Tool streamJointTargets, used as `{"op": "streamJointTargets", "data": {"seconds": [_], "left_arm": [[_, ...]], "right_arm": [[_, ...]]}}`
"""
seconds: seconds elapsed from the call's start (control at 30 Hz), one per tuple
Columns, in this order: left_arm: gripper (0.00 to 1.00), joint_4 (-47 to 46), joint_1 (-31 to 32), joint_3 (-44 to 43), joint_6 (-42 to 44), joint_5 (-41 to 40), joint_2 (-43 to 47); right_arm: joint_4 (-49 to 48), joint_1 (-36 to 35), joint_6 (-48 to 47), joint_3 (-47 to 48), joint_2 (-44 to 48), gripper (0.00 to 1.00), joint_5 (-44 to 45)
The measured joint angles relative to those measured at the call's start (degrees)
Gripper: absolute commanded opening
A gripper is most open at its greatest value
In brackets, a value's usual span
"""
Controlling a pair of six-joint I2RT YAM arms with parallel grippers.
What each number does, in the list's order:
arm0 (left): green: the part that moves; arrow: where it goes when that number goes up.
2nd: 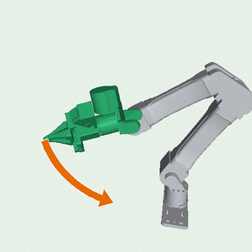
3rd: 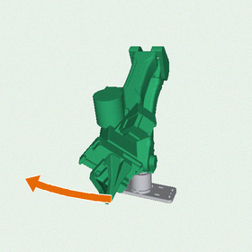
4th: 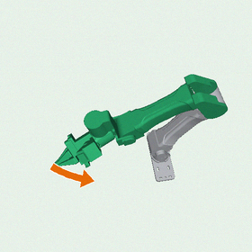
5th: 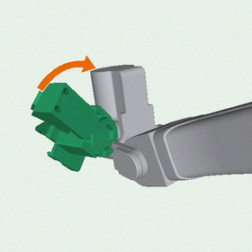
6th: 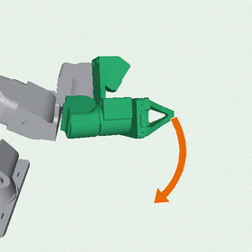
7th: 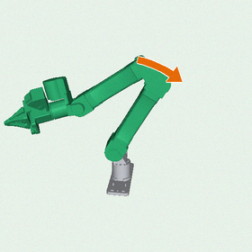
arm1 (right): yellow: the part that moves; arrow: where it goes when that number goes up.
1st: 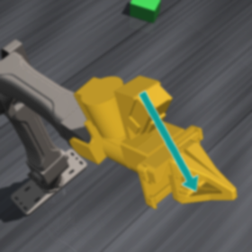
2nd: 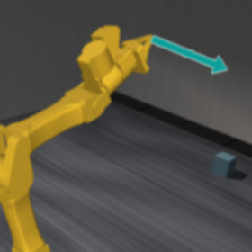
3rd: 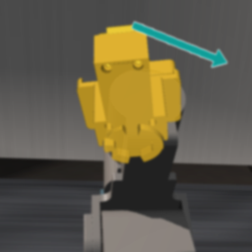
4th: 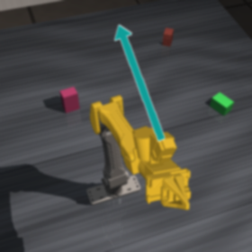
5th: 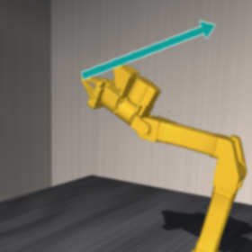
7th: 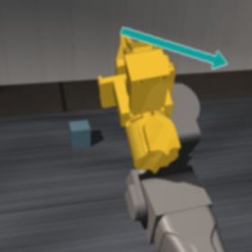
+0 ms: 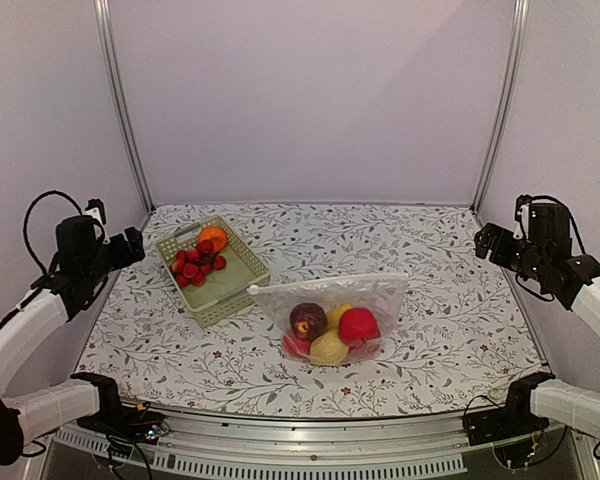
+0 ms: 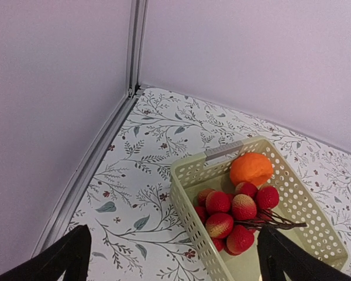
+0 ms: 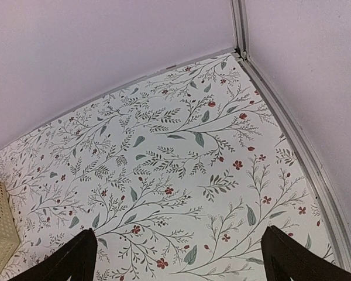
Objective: Place the food in the zip-top bag and seal the zipper
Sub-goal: Reset both arms
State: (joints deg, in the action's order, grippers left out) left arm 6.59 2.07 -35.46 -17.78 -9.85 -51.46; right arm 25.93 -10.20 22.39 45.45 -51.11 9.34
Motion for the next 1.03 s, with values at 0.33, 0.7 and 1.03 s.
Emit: {"op": "streamJointTargets", "data": {"seconds": [0.33, 0.7, 1.03], "left_arm": [[1.0, -14.8, 0.0, 15.5, 4.2, -2.6, 6.3], [1.0, -22.3, 0.1, 21.9, 9.2, -0.8, 11.6], [1.0, -22.6, 0.1, 22.6, 10.3, 0.7, 12.0]], "right_arm": [[-14.5, 0.6, -4.1, -20.2, 14.5, 0.99, 3.2], [-21.2, 0.6, -8.8, -29.5, 25.8, 0.99, 8.5], [-22.2, 0.6, -9.8, -29.5, 26.3, 0.99, 9.2]]}}
